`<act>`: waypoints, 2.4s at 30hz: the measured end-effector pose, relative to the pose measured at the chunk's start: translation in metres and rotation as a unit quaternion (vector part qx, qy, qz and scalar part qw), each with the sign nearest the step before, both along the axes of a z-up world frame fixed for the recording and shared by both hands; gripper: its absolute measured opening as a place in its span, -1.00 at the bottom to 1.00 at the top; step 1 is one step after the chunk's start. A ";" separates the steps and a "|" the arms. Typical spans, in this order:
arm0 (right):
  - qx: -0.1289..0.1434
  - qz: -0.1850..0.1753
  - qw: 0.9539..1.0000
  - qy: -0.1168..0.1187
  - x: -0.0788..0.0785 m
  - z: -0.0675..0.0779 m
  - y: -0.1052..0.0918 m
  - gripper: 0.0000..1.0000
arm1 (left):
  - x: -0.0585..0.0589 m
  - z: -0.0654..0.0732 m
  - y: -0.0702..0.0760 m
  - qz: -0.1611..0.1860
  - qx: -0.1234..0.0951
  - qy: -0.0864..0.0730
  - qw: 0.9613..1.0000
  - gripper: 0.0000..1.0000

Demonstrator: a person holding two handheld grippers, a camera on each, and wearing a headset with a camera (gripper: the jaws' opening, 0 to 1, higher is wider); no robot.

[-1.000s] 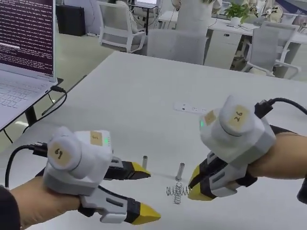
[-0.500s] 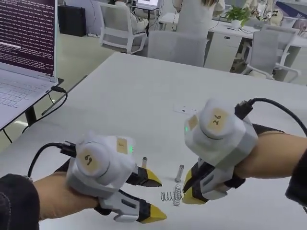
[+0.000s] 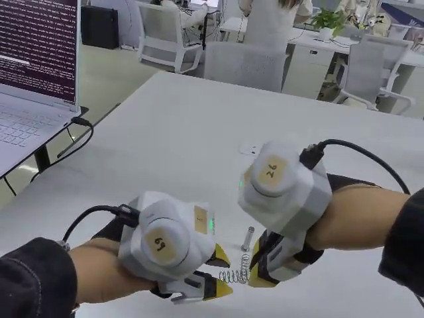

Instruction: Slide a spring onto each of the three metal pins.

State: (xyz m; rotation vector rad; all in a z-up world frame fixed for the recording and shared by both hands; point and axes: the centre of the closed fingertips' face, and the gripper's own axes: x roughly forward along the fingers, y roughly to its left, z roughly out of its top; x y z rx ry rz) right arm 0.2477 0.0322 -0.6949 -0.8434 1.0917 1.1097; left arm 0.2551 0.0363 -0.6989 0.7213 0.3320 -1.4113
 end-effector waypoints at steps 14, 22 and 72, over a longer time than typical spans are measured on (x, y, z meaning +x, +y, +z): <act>0.005 -0.018 1.000 0.007 0.000 0.001 0.003 -0.84 | 0.004 -0.009 0.002 0.005 0.016 -0.005 1.000 -0.94; 0.034 -0.019 0.999 0.003 0.001 0.008 0.006 -0.82 | 0.005 -0.009 0.005 0.012 -0.019 0.041 0.999 -0.97; 0.170 0.048 0.984 -0.006 -0.008 0.044 0.032 -0.82 | -0.010 0.043 0.004 -0.016 -0.219 0.157 0.963 -0.98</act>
